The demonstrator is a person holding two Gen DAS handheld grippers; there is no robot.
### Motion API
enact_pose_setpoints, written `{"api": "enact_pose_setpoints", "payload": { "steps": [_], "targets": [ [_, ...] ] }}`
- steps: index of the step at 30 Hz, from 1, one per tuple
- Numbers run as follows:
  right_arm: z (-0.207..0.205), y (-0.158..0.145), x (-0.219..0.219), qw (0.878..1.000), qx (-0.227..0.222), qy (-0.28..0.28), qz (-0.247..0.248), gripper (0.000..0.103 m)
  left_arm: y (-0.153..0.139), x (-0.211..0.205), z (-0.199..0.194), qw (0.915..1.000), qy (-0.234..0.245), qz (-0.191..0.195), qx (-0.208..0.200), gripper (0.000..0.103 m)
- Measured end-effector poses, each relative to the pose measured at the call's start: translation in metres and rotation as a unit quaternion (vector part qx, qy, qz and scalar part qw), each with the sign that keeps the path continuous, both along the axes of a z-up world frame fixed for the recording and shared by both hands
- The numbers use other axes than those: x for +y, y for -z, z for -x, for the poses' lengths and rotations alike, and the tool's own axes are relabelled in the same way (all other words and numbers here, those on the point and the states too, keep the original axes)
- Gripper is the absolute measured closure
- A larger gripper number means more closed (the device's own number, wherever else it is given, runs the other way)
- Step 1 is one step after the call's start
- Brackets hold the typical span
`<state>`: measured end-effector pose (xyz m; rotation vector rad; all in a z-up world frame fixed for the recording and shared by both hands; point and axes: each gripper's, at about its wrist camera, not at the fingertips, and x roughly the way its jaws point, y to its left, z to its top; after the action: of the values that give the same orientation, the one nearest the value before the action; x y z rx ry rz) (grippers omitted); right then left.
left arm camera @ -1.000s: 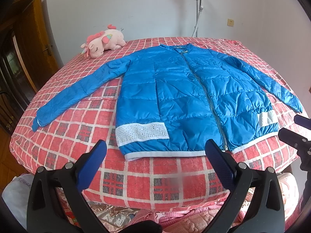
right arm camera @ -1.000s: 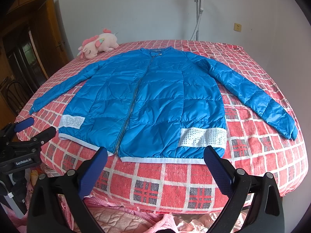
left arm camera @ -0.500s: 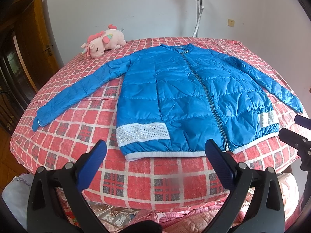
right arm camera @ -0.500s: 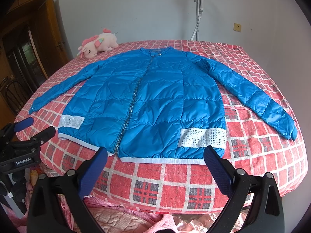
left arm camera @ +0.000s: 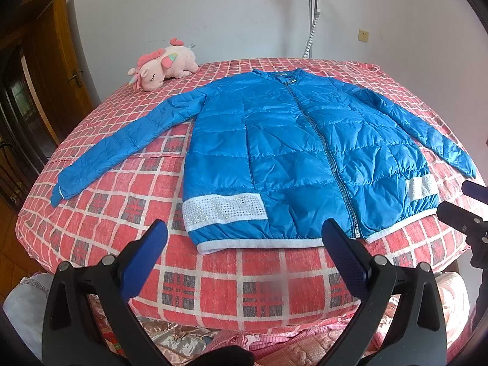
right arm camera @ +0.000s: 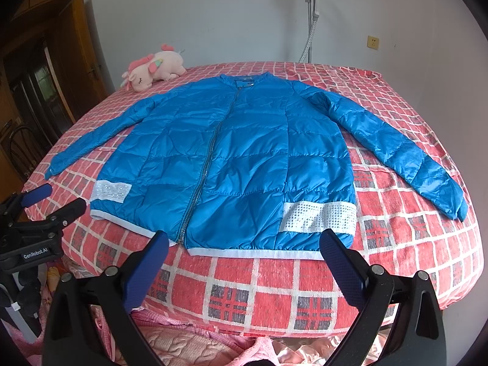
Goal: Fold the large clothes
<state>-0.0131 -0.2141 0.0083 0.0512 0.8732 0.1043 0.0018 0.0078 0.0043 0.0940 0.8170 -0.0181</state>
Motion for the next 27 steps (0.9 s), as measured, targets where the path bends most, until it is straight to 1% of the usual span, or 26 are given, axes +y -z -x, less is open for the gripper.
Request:
{"api": "enact_pose_setpoints", "payload": {
  "steps": [5,9,11,14,17,19,21,23,25,27],
  "targets": [
    [0.000,-0.001,0.001,1.000,-0.001,0.000,0.001,0.004,0.000,0.000,0.000,1.0000,0.001,-0.002,-0.002,0.003],
    [-0.007,0.003,-0.005,1.000,-0.003,0.005,0.002,0.004,0.001,0.001,-0.006,0.9999,0.004,-0.004,-0.013,0.003],
    [-0.012,0.004,-0.012,1.000,-0.011,0.015,0.000,0.004,0.003,0.000,-0.011,0.9998,0.009,-0.005,-0.018,0.003],
    [-0.027,0.011,-0.031,0.999,-0.011,0.045,-0.001,0.004,0.012,-0.004,-0.032,0.9996,0.027,0.000,0.002,0.003],
    [-0.047,0.022,-0.061,0.997,0.009,0.072,-0.019,0.004,0.021,-0.013,-0.058,0.9989,0.038,0.000,0.028,0.003],
    [-0.058,0.027,-0.086,0.995,0.022,0.093,-0.035,0.004,0.026,-0.020,-0.076,0.9978,0.045,0.008,0.048,0.003],
    [-0.068,0.033,-0.117,0.991,0.030,0.125,-0.047,0.004,0.027,-0.028,-0.099,0.9971,0.049,0.014,0.055,0.003],
    [-0.073,0.035,-0.149,0.986,0.025,0.158,-0.056,0.004,0.025,-0.040,-0.125,0.9970,0.057,0.018,0.049,0.003],
    [-0.076,0.038,-0.187,0.978,0.021,0.196,-0.062,0.004,0.022,-0.054,-0.146,0.9955,0.076,0.030,0.047,0.003],
    [-0.079,0.042,-0.228,0.969,0.032,0.237,-0.065,0.004,0.021,-0.071,-0.170,0.9932,0.094,0.036,0.058,0.003]
  ]
}}
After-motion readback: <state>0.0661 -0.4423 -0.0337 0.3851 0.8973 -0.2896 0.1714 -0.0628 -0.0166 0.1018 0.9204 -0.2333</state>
